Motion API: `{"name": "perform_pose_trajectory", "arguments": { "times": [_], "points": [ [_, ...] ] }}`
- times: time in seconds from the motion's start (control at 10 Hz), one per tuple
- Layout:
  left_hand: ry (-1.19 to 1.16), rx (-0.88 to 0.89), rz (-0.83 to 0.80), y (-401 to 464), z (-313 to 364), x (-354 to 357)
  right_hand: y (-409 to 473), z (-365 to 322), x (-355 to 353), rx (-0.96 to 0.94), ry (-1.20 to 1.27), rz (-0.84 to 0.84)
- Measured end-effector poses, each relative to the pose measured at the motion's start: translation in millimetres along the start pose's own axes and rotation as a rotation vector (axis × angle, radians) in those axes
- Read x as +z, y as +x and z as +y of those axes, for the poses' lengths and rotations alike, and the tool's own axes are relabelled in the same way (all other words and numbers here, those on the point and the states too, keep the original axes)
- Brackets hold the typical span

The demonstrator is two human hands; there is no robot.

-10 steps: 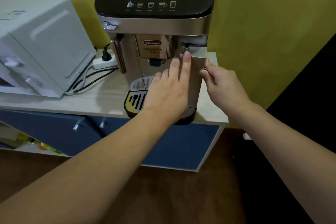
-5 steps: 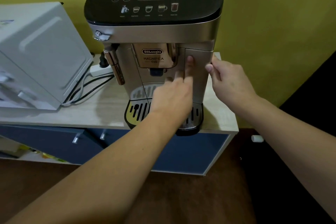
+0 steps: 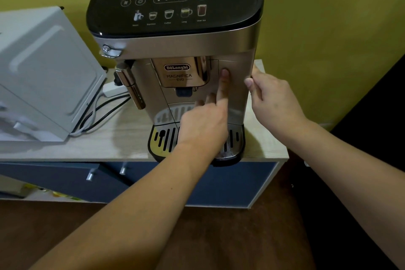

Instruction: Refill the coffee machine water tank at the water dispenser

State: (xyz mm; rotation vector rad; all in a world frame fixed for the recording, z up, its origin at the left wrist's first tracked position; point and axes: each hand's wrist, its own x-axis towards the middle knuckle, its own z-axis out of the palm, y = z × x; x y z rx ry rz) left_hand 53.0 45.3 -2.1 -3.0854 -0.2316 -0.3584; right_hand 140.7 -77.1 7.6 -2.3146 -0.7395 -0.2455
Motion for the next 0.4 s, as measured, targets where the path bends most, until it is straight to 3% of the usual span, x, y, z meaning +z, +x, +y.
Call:
{"name": "perform_pose_trajectory", "arguments": {
  "times": [0.4],
  "points": [
    [-0.018,-0.058,-0.014,-7.6,0.5,-15.1,-14.8,-14.8,-5.2,0.086,0.058,0.009]
  ]
}}
